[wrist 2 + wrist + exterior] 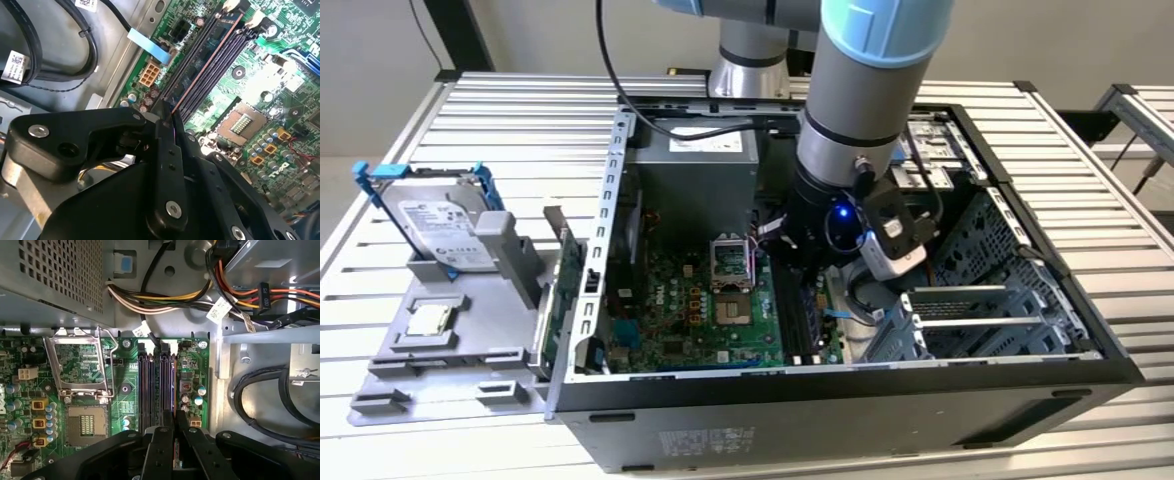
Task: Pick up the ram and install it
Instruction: 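Insert the ram into the slot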
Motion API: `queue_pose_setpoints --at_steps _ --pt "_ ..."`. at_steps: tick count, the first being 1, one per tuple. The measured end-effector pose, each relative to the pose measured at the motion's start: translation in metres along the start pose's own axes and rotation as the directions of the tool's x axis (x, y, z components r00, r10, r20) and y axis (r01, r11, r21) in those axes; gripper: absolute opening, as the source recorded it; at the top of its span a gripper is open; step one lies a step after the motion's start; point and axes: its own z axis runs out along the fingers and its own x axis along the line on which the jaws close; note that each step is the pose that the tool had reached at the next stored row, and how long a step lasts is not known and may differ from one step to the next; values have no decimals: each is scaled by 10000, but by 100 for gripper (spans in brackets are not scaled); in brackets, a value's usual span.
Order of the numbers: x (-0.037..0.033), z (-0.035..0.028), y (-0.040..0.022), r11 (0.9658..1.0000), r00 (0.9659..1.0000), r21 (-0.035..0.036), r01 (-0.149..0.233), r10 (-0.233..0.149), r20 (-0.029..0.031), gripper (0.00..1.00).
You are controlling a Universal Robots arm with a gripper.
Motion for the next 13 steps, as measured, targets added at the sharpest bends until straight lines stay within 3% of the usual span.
queue_pose_setpoints --at_steps 5,6,9,13 --pt "-4 15 0 10000 10000 -1 -9 9 -12 0" --pt "-9 16 -2 10000 10000 -2 -9 9 -30 0" --pt "-24 14 -9 10000 9999 2 -12 12 -165 0" --pt "-24 25 -10 10000 9998 1 -27 27 -192 0"
